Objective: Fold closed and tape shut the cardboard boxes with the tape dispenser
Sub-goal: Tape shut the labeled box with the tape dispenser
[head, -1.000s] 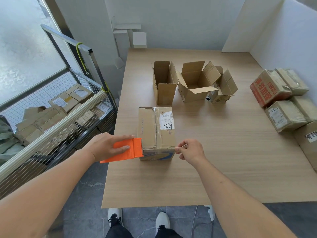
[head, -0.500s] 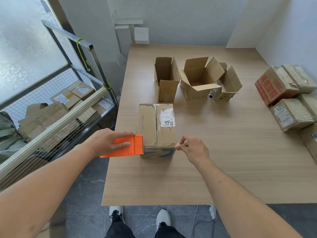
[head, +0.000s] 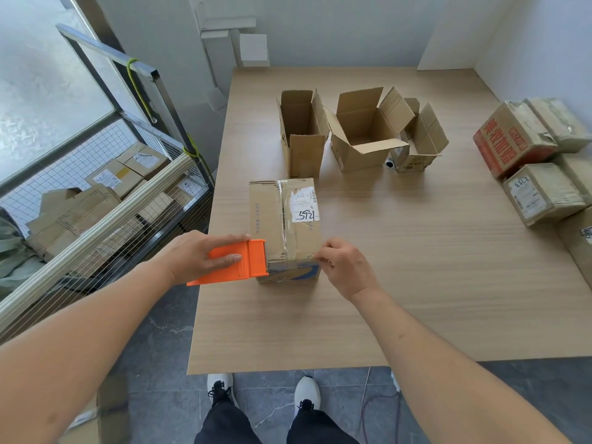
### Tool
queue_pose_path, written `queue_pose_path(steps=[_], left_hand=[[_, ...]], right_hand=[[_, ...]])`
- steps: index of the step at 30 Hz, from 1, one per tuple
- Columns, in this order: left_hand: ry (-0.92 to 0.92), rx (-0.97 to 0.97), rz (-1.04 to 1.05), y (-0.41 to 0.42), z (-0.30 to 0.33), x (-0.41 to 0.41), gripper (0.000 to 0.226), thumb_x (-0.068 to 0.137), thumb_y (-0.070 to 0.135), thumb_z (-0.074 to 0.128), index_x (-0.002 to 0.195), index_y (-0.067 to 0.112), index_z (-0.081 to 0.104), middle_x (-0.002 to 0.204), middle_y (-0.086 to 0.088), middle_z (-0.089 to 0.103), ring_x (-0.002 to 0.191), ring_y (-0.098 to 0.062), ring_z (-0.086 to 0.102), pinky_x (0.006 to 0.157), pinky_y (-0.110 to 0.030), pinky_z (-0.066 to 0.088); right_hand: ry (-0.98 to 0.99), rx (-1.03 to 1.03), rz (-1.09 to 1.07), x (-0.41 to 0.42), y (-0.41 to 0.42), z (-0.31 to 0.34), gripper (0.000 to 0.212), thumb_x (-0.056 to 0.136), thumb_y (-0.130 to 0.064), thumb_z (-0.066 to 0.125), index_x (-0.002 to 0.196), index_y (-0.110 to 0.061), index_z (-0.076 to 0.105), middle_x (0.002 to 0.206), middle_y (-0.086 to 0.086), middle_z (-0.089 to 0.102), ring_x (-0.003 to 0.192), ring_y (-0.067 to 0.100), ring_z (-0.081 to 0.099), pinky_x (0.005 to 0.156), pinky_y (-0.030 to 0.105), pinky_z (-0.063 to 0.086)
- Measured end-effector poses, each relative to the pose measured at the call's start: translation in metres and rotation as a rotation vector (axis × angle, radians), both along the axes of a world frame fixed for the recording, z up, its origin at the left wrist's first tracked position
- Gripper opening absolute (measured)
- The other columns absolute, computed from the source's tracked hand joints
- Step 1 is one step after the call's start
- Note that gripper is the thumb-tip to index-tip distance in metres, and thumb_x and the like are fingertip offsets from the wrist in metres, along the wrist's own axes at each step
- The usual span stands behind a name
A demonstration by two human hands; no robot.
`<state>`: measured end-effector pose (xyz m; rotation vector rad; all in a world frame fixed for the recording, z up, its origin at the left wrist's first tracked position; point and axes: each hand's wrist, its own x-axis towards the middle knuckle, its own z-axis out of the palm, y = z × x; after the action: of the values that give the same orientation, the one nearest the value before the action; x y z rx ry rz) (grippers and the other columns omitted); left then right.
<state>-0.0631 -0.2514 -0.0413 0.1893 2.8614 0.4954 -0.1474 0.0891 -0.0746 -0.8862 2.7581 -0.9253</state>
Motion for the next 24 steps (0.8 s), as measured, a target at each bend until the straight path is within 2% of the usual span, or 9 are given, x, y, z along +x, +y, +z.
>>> queue_pose_path(steps=[2,7,12,14,15,16,18,21,24], left_hand=[[0.002,0.018,0.007,0.0,0.0,0.001,0.062,0.085,0.088,0.026,0.144,0.071,0.025,0.088,0.008,0.067,0.065,-0.006,0.059,0.066,-0.033,0.054],[0.033,0.045,0.023,-0.003,-0.001,0.009,0.057,0.088,0.085,0.03,0.143,0.072,0.027,0.082,0.008,0.067,0.06,-0.006,0.058,0.06,-0.027,0.05],[0.058,0.081,0.069,-0.005,0.001,0.021,0.058,0.089,0.082,0.034,0.145,0.067,0.032,0.077,0.012,0.063,0.058,-0.004,0.057,0.058,-0.029,0.05],[0.048,0.074,0.077,-0.007,0.001,0.023,0.055,0.094,0.077,0.038,0.147,0.063,0.034,0.082,0.008,0.066,0.061,-0.006,0.059,0.062,-0.033,0.053],[0.043,0.073,0.072,-0.007,0.0,0.023,0.054,0.095,0.074,0.04,0.148,0.061,0.035,0.085,0.007,0.067,0.062,-0.006,0.06,0.063,-0.034,0.054],[0.037,0.074,0.063,-0.009,0.0,0.022,0.055,0.096,0.071,0.042,0.148,0.06,0.034,0.087,0.006,0.068,0.063,-0.006,0.06,0.064,-0.034,0.055],[0.023,0.076,0.045,-0.011,-0.001,0.021,0.056,0.095,0.071,0.042,0.149,0.061,0.032,0.089,0.007,0.068,0.064,-0.006,0.061,0.065,-0.032,0.055],[0.004,0.108,0.023,-0.015,-0.005,0.018,0.055,0.094,0.072,0.041,0.147,0.064,0.029,0.089,0.005,0.069,0.066,-0.006,0.062,0.066,-0.034,0.055],[0.006,0.151,-0.005,-0.018,-0.012,0.016,0.052,0.094,0.075,0.041,0.144,0.069,0.028,0.088,0.005,0.069,0.066,-0.006,0.062,0.065,-0.033,0.055]], right_hand=[[0.036,0.031,0.048,0.002,-0.003,0.002,0.009,0.088,-0.001,0.07,0.09,-0.005,0.079,0.094,0.007,0.067,0.086,0.028,0.062,0.073,0.042,0.055],[0.017,0.153,-0.011,0.003,-0.01,0.006,0.008,0.091,-0.01,0.067,0.088,-0.006,0.074,0.096,0.004,0.064,0.089,0.026,0.059,0.072,0.038,0.053],[0.024,0.38,-0.004,0.001,-0.038,0.022,0.01,0.084,0.0,0.061,0.087,-0.009,0.063,0.093,0.003,0.056,0.085,0.029,0.058,0.063,0.03,0.042],[0.058,0.347,0.036,0.006,-0.053,0.025,0.014,0.086,-0.005,0.064,0.098,-0.013,0.066,0.109,0.003,0.057,0.101,0.029,0.059,0.072,0.034,0.05],[0.101,0.32,0.057,0.011,-0.061,0.023,0.022,0.088,-0.012,0.066,0.11,-0.016,0.067,0.126,0.004,0.055,0.117,0.03,0.055,0.084,0.037,0.053],[0.141,0.301,0.07,0.017,-0.069,0.021,0.035,0.092,-0.019,0.065,0.127,-0.018,0.063,0.145,0.008,0.047,0.134,0.032,0.045,0.1,0.04,0.049],[0.129,0.28,0.045,0.027,-0.085,0.015,0.056,0.103,-0.033,0.052,0.155,-0.015,0.038,0.166,0.014,0.021,0.154,0.032,0.017,0.124,0.043,0.023],[-0.096,0.29,-0.087,0.03,-0.102,-0.003,0.066,0.11,-0.043,0.026,0.163,-0.011,0.004,0.171,0.011,-0.007,0.157,0.025,-0.012,0.128,0.04,-0.004],[-0.101,0.374,-0.158,0.031,-0.107,-0.026,0.07,0.108,-0.049,0.017,0.162,-0.011,-0.007,0.169,0.007,-0.021,0.153,0.02,-0.027,0.125,0.038,-0.016]])
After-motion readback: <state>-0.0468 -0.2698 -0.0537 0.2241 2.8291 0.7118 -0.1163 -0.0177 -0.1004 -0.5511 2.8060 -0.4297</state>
